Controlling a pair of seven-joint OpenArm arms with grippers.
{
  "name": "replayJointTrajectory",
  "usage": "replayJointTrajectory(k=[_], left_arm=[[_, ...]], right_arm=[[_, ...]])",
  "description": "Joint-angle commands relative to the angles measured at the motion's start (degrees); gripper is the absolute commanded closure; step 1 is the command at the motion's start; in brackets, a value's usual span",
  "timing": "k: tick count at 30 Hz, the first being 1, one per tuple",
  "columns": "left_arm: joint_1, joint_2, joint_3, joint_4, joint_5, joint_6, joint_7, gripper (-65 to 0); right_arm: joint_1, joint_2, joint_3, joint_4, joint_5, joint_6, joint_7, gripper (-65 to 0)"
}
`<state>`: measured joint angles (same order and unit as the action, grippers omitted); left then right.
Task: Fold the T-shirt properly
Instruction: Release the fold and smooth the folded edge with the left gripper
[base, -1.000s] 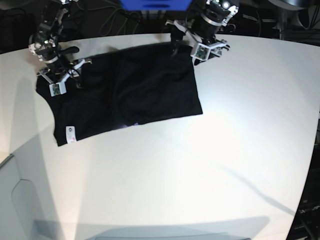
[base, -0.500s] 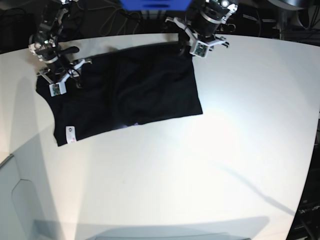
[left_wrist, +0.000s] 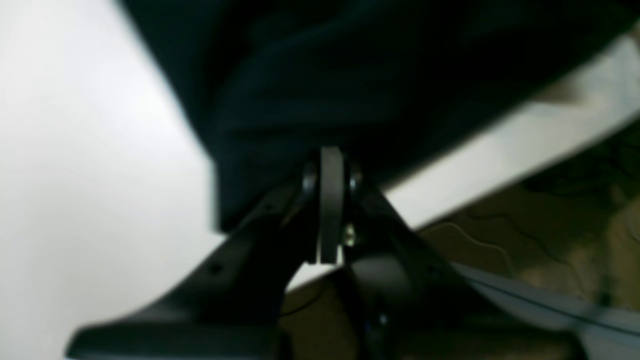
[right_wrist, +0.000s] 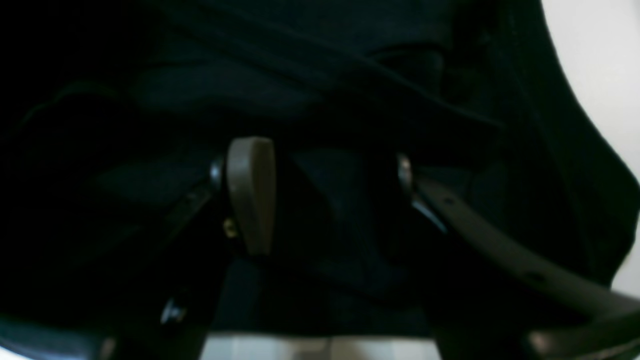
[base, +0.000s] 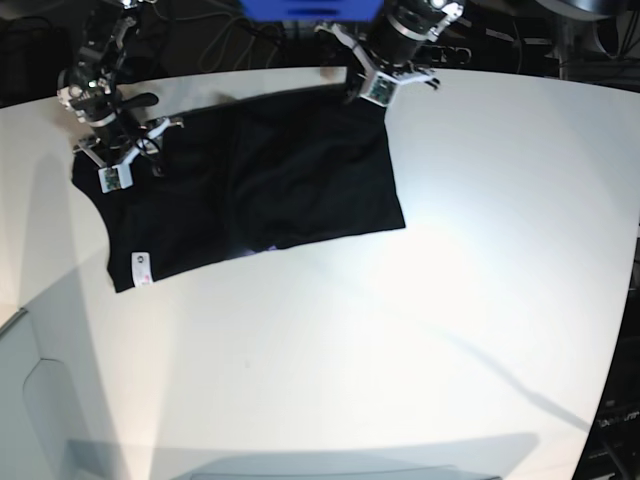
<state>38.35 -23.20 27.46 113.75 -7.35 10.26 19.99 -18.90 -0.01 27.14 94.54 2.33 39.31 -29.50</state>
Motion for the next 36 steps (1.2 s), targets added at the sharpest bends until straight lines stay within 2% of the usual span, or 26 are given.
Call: replayJointTrajectory(k=[1, 5, 7, 9, 11, 14, 16, 17, 23, 26, 30, 33, 36], left_arm=[[-0.33, -0.32, 0.62, 1.1, 0.1, 0.07, -1.13, -0.1], [-1.03, -0.4, 0.54, 1.1, 0.1, 0.24, -0.52, -0.5], [-0.41, -0.32, -2.01, 1.19, -0.07, 0.24, -0.52, -0.7], [1.61, 0.04, -5.0, 1.37, -0.07, 0.24, -0.52, -4.4], [2.66, 0.12, -7.11, 2.16, -0.34, 0.24, -0.52, -13.2], [3.1, 0.12, -8.17, 2.25, -0.07, 0.24, -1.04, -32.5], [2.75, 0.12, -8.17, 1.89, 0.01, 0.24, -0.6, -40.7], [2.22, 0.12, -8.08, 1.72, 0.01, 0.24, -0.52, -42.2], [0.73, 0.21, -7.9, 0.75, -0.34, 0.24, -0.52, -42.1], [-0.15, 1.35, -6.32, -0.13, 0.1, 0.24, -0.34, -42.1], [-2.08, 1.79, -3.6, -2.33, 0.1, 0.24, 4.14, -42.1], [-3.05, 1.88, -1.66, -2.59, 0.1, 0.24, 5.29, -42.0], [-3.14, 1.79, -1.05, -2.41, 0.1, 0.16, 5.46, -36.9]], right_arm=[[-0.67, -0.12, -0.28, -0.87, -2.37, 0.69, -5.54, -30.9], [-0.67, -0.03, -0.28, -0.87, -2.37, 0.69, -5.54, -30.9], [-0.67, -0.03, -0.28, -0.87, -2.37, 0.69, -5.54, -30.9], [-0.67, -0.03, -0.28, -0.87, -2.37, 0.69, -5.54, -30.9], [-0.67, -0.03, -0.28, -0.87, -2.37, 0.69, -5.54, -30.9], [-0.67, -0.03, -0.28, -0.87, -2.37, 0.69, -5.54, -30.9], [-0.67, -0.03, -0.28, -0.87, -2.37, 0.69, -5.54, -30.9], [-0.67, -0.03, -0.28, -0.87, -2.37, 0.69, -5.54, -30.9], [-0.67, -0.03, -0.28, -0.87, -2.37, 0.69, -5.54, -30.9], [-0.67, -0.03, -0.28, -0.87, -2.37, 0.69, -5.54, -30.9], [-0.67, -0.12, -0.28, -0.78, -2.37, 0.69, -5.54, -30.9], [-0.67, -0.12, -0.28, -0.78, -2.37, 0.69, -5.54, -30.9], [-0.67, -0.12, -0.28, -0.78, -2.37, 0.69, -5.54, -30.9]])
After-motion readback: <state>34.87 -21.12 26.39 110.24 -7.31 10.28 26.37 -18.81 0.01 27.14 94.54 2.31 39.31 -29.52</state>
